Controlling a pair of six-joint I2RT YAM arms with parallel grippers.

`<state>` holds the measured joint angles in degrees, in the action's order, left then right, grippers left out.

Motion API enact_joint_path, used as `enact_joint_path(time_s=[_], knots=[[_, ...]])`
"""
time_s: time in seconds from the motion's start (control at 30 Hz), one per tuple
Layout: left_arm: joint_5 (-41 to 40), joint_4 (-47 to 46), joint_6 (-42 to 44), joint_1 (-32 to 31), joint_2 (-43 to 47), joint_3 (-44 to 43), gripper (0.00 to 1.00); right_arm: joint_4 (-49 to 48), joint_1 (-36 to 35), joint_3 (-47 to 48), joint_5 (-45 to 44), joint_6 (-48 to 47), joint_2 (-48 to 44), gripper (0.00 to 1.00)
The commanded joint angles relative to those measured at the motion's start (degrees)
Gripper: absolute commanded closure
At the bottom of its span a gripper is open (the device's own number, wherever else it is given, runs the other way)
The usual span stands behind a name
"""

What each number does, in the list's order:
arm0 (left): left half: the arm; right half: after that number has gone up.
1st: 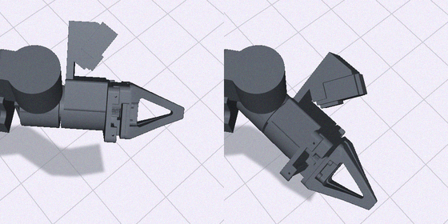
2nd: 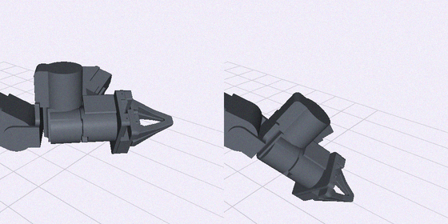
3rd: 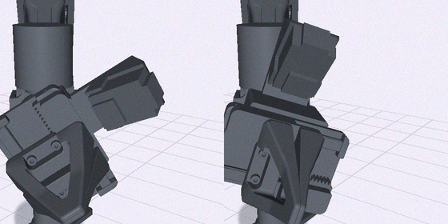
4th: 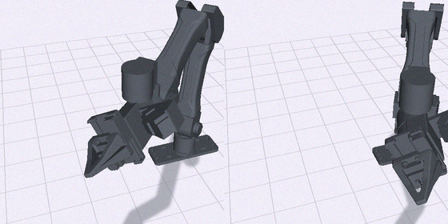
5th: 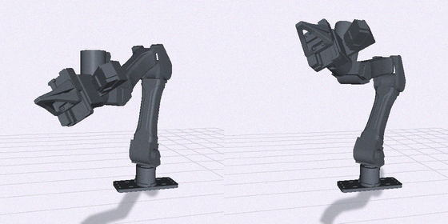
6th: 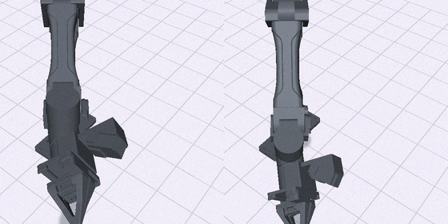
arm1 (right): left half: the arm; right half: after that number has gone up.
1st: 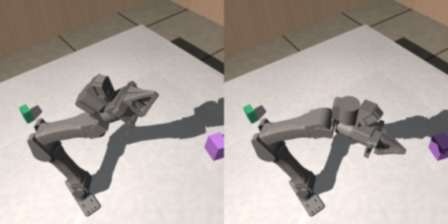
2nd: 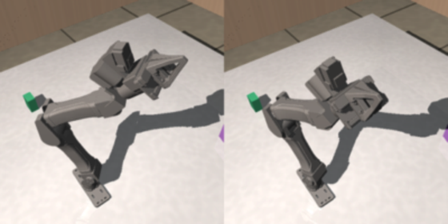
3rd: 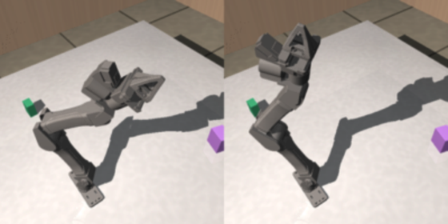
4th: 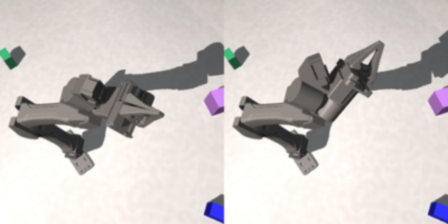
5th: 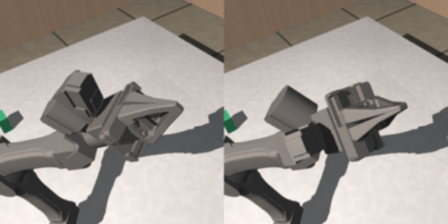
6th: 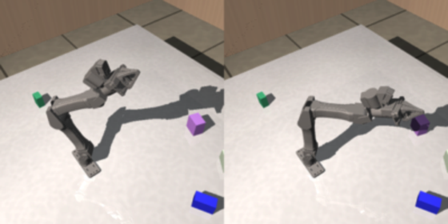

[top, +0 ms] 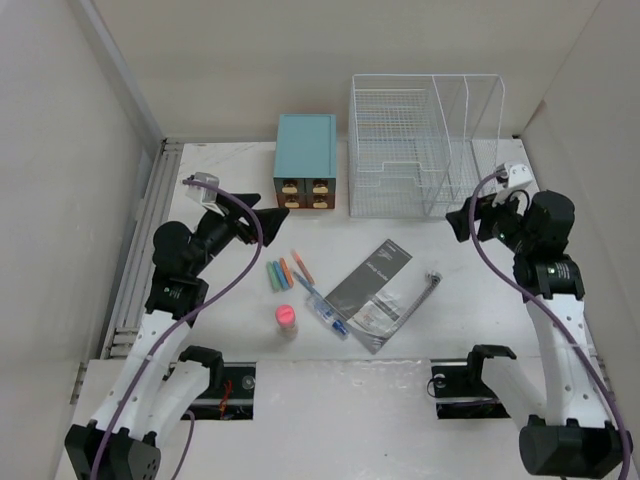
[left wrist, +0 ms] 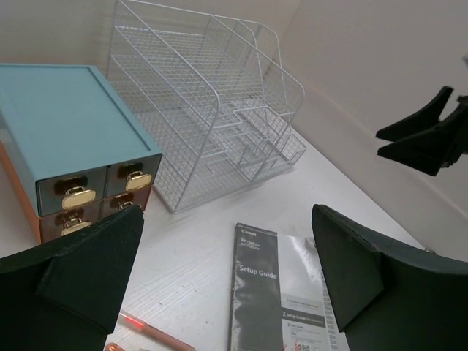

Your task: Organize the desk

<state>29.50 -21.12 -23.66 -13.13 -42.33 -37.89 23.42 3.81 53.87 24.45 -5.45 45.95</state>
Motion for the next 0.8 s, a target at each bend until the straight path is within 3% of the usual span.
enact_joint_path(time_s=[0.0,0.03,0.07,0.13,0.17,0.2,0.33,0.37,0.53,0.77], knots=[[1.09,-1.99,0.46,-1.02,0.49,-1.05,0.0,2.77,0.4,-1.21,7.67,1.67,1.24,0.23],[1.09,-1.99,0.46,-1.03,0.49,-1.05,0.0,1.73,0.4,-2.53,8.94,2.46,1.24,0.35],[1.09,-1.99,0.46,-1.03,0.49,-1.05,0.0,0.15,0.4,-5.06,8.95,4.47,0.72,0.39],[1.09,-1.38,0.46,-1.55,-0.04,-1.05,0.0,-0.48,0.4,-6.92,8.95,5.54,0.11,0.32],[1.09,-1.38,0.46,-1.55,-0.04,-1.05,0.0,-0.48,0.4,-8.41,8.95,5.54,0.1,0.2],[1.09,-0.85,0.98,-1.55,-0.04,-1.05,0.0,-0.48,0.4,-9.47,8.95,6.24,-0.51,0.15],[1.09,-0.85,1.51,-2.08,-0.56,-1.05,0.0,-1.26,0.4,-12.91,12.38,7.99,-1.13,0.17],[1.09,-0.85,1.51,-2.08,-0.56,-1.05,0.0,-0.58,0.4,-12.91,8.12,8.52,-0.52,0.2],[1.62,-0.85,2.04,-2.08,-2.4,-1.05,0.0,3.47,1.01,-10.02,7.63,11.07,10.19,0.21],[1.62,0.29,3.8,-2.08,-4.69,-1.57,0.0,-3.03,1.72,-12.11,5.35,13.71,17.58,0.21]])
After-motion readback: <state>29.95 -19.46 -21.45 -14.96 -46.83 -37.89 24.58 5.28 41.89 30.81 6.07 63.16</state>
